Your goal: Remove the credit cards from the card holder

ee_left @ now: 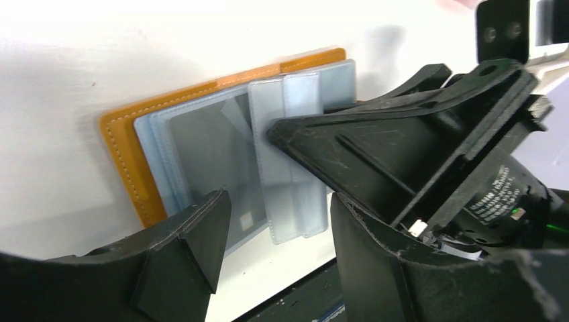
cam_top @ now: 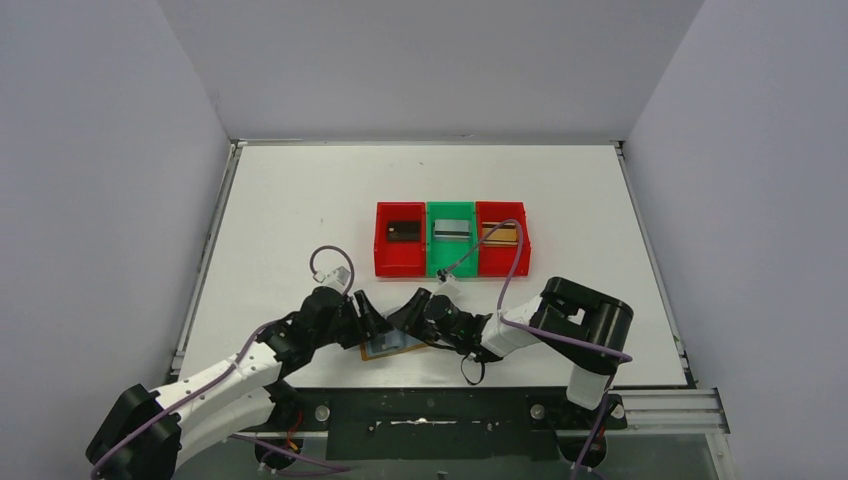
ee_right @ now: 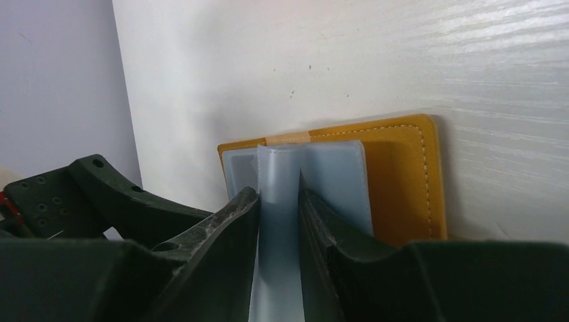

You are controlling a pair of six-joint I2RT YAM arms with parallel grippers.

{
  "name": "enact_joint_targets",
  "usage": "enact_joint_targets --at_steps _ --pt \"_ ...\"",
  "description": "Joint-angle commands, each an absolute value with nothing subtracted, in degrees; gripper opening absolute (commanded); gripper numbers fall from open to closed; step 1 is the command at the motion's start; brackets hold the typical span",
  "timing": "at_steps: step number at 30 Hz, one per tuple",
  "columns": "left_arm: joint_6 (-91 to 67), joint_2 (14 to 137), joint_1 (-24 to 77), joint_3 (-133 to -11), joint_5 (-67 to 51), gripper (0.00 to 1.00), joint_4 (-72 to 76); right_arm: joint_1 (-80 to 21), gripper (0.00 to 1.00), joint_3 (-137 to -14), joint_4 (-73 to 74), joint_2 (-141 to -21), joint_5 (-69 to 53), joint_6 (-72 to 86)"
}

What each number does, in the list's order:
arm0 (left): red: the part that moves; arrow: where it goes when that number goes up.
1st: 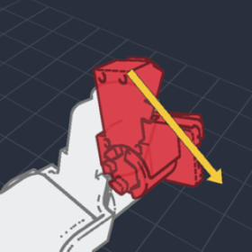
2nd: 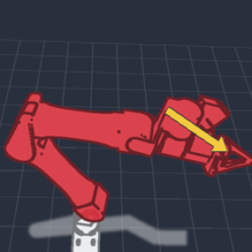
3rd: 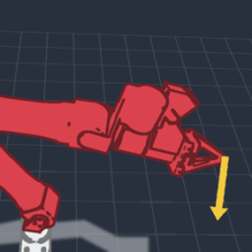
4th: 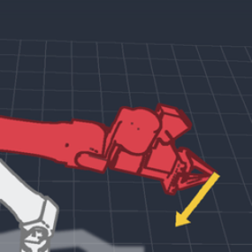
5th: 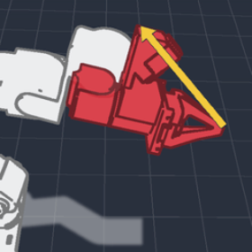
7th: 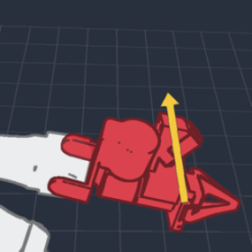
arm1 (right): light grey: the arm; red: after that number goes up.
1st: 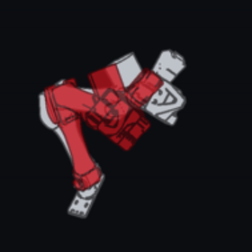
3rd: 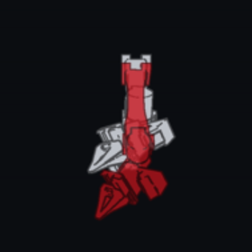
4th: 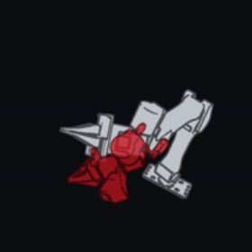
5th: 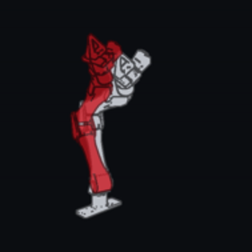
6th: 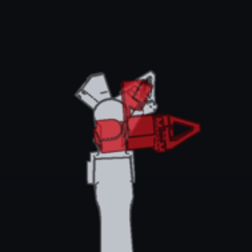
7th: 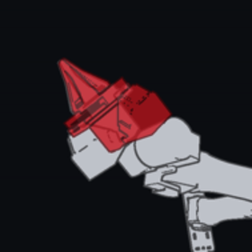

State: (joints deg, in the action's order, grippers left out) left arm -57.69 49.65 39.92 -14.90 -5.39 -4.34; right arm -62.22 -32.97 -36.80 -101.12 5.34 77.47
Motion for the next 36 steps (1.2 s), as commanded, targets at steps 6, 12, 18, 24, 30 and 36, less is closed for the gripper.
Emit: enact_joint_targets --at_steps 6,12,18,24,30,36 --pt "-59.2 53.7 39.9 -12.7 -9.4 0.56 6.6 -61.6 0.29 -31.7 -39.4 -103.0 5.1 79.0" --pt "-60.5 55.4 39.9 -10.4 -13.0 0.56 13.1 -61.6 0.3 -31.6 -40.3 -103.4 4.7 79.2" --pt "-60.6 55.7 39.9 -9.6 -15.4 0.53 17.9 -61.5 0.33 -31.1 -40.3 -102.4 5.0 78.9" --pt "-58.2 55.7 39.7 -11.3 -18.8 0.49 20.3 -61.6 0.49 -29.7 -41.8 -97.9 4.6 74.0" --pt "-56.8 58.2 39.5 -12.5 -20.9 0.49 22.2 -61.6 0.56 -29.2 -37.6 -93.3 5.9 72.1" --pt "-55.3 62.4 39.5 -15.2 -23.3 0.49 24.6 -61.5 0.58 -28.2 -32.6 -88.6 9.0 71.5"
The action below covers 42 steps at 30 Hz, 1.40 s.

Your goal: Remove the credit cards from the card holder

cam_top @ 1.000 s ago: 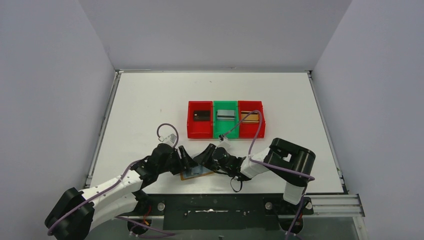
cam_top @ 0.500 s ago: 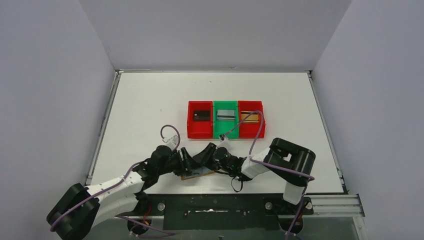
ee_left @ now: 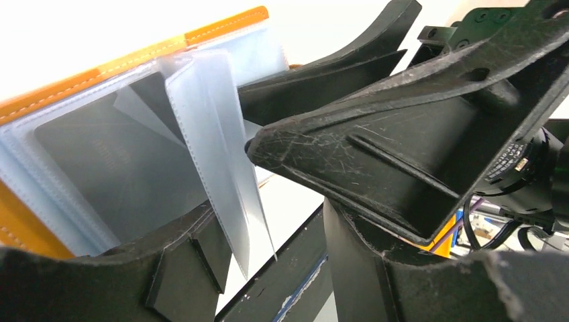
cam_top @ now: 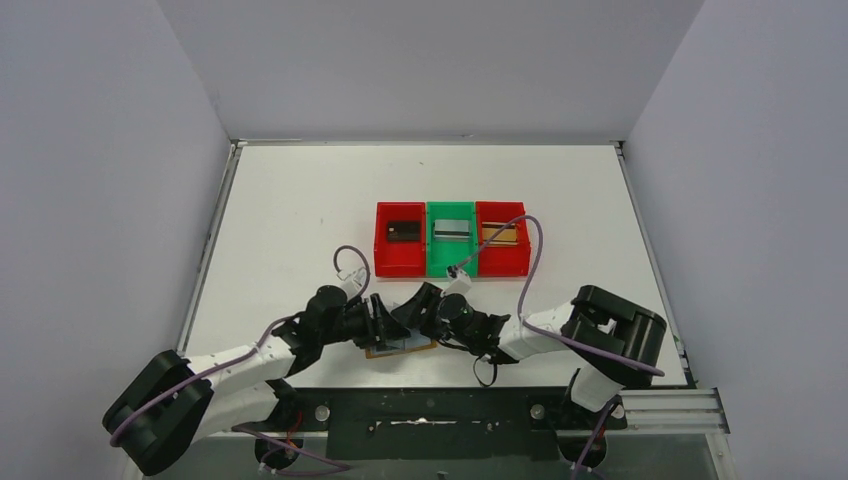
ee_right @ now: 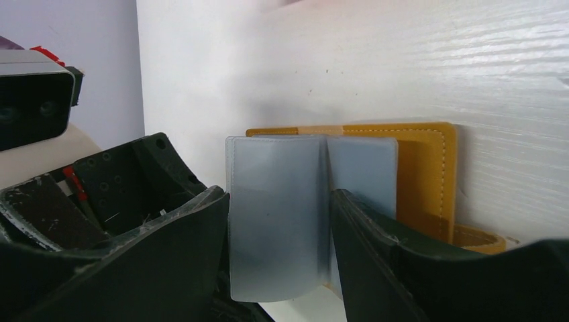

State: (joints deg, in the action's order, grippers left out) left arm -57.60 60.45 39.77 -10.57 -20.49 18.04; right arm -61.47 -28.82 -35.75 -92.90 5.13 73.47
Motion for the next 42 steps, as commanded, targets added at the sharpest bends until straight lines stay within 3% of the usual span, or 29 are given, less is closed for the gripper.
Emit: enact_joint_targets --at_steps 1,7,20,24,29,35,42 --pt "-55.1 63.0 39.5 -15.7 -23.6 0.49 24.6 -61.6 0.58 -28.2 -30.8 -87.7 10.4 71.5" --pt "-54.4 65.8 39.7 -17.8 -23.3 0.49 24.9 -62.2 0.58 -27.4 -18.1 -80.7 17.9 73.4" --pt "-54.1 81.7 42.3 -22.4 -23.5 0.46 26.1 -65.0 0.48 -21.5 -4.8 -62.3 30.8 77.8" --pt "-53.7 74.2 42.8 -22.6 -18.0 0.46 22.2 -65.8 0.48 -21.8 -4.6 -60.2 30.6 76.1" --pt "-50.6 61.6 42.6 -26.3 -5.0 0.51 2.7 -68.0 0.5 -27.1 -3.2 -63.1 31.8 71.3" --pt "-53.8 47.7 41.3 -26.7 13.5 0.58 -18.0 -72.9 0.52 -40.3 5.2 -73.9 35.8 66.0" --pt "-61.6 37.2 38.3 -23.5 21.2 0.61 -28.8 -74.9 0.5 -54.6 12.9 -89.7 34.8 61.9"
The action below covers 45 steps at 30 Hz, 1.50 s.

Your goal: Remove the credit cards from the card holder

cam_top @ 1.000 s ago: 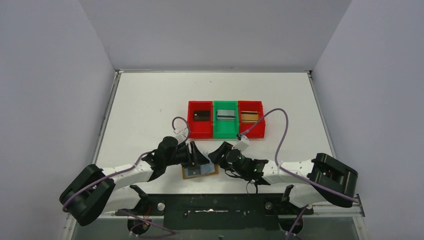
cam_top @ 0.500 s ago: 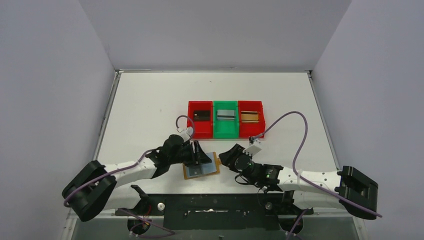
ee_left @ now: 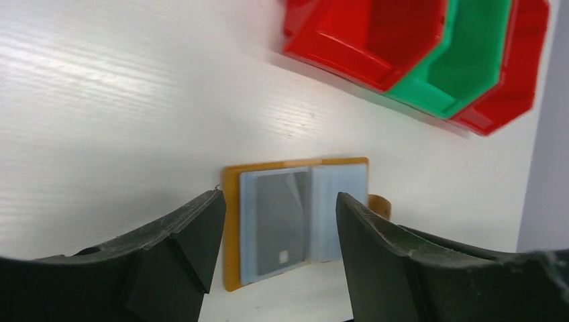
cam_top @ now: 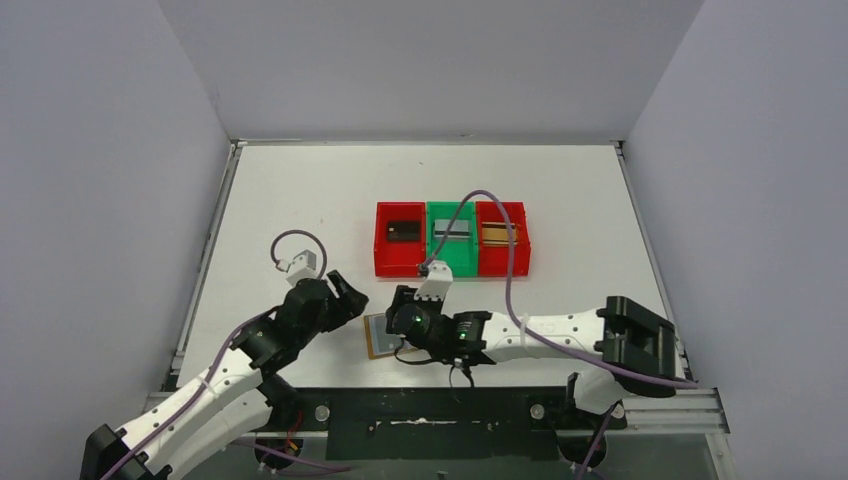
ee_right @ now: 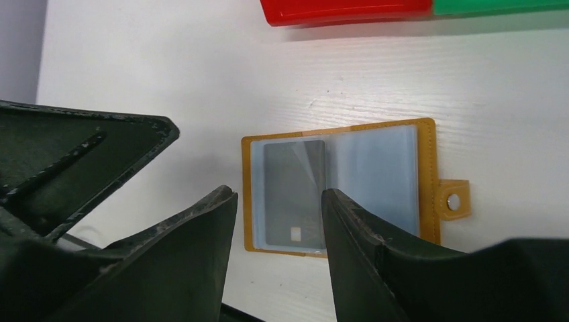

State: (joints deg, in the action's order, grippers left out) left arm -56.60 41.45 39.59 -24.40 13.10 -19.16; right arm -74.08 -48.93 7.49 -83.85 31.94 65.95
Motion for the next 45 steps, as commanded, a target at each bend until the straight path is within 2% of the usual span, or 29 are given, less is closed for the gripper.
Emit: enact_joint_targets --at_steps 1,10,26,33,38,43,45 --pt "-62.6 35.7 38.1 -23.2 22.0 0.61 -30.0 -74.8 0.5 -56.1 13.2 -91.5 34.0 61.2" --pt "-66.4 27.5 37.7 -21.4 24.7 0.62 -35.1 -74.9 0.5 -65.3 17.7 -102.6 30.6 58.8" --pt "-65.1 27.9 37.5 -21.2 23.1 0.62 -33.1 -74.7 0.49 -70.7 22.3 -110.6 28.1 57.1" --pt "-64.7 28.0 37.5 -21.2 22.5 0.62 -32.5 -74.4 0.34 -68.6 22.0 -109.5 28.8 59.4" --pt "-64.3 28.4 37.5 -20.7 21.2 0.62 -31.2 -73.1 0.24 -64.3 16.8 -107.0 26.6 59.7" --pt "-63.4 29.6 37.5 -19.8 18.8 0.62 -28.6 -71.6 0.11 -59.9 10.7 -104.8 23.1 60.1" --pt "-63.0 30.2 37.4 -19.5 17.7 0.62 -27.6 -70.9 0.09 -58.3 8.4 -104.2 22.1 60.4"
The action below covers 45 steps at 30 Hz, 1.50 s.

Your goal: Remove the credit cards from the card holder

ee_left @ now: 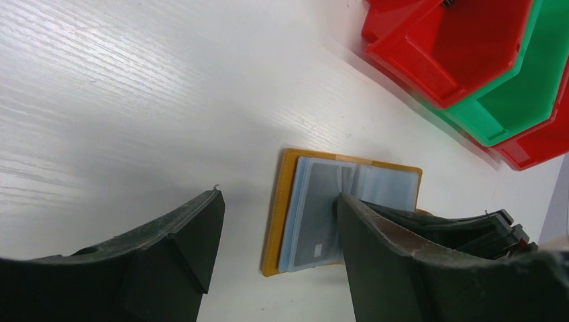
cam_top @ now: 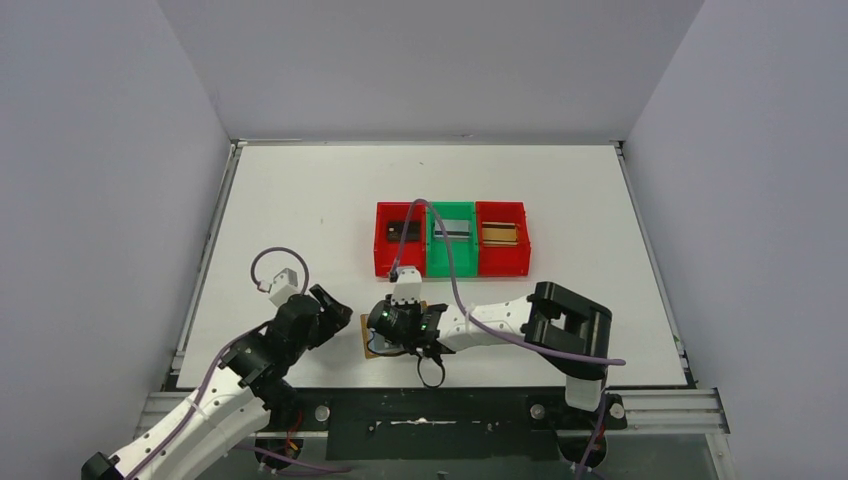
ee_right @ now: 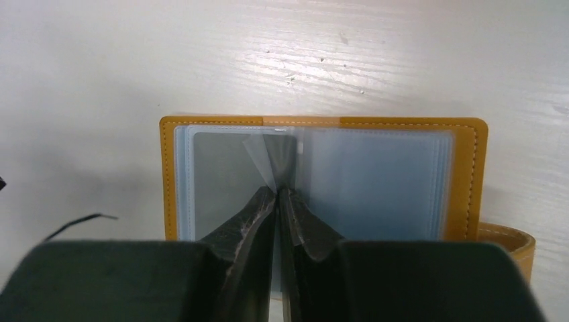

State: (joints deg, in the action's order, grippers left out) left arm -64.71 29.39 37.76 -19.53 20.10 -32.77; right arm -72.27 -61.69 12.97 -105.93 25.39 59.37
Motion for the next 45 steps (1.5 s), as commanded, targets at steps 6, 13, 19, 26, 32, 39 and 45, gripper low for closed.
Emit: enact_joint_targets --at_steps 6,13,19,26,32,39,45 --pt "-61.8 32.7 37.5 -19.6 15.8 0.62 -25.6 -68.8 0.0 -53.4 1.4 -101.7 18.5 62.1" --pt "-59.2 34.2 37.4 -19.4 11.9 0.62 -21.7 -64.2 0.0 -41.3 -17.2 -98.5 9.9 66.7" --pt "-57.2 35.6 37.3 -17.9 6.0 0.62 -15.9 -62.0 0.0 -35.0 -25.6 -99.2 7.1 70.9" --pt "-56.0 38.9 37.2 -17.7 2.0 0.61 -12.3 -62.2 0.02 -35.6 -23.8 -99.3 8.3 70.4" --pt "-57.7 38.3 37.2 -20.6 8.1 0.61 -18.7 -65.7 0.3 -45.1 -8.5 -97.9 15.9 63.9" --pt "-64.6 32.5 37.0 -21.4 17.3 0.62 -28.3 -68.7 0.44 -56.9 6.7 -101.1 22.5 58.8" --pt "-66.9 26.9 37.0 -22.1 21.6 0.62 -33.4 -71.3 0.54 -64.7 15.4 -105.6 26.8 57.2"
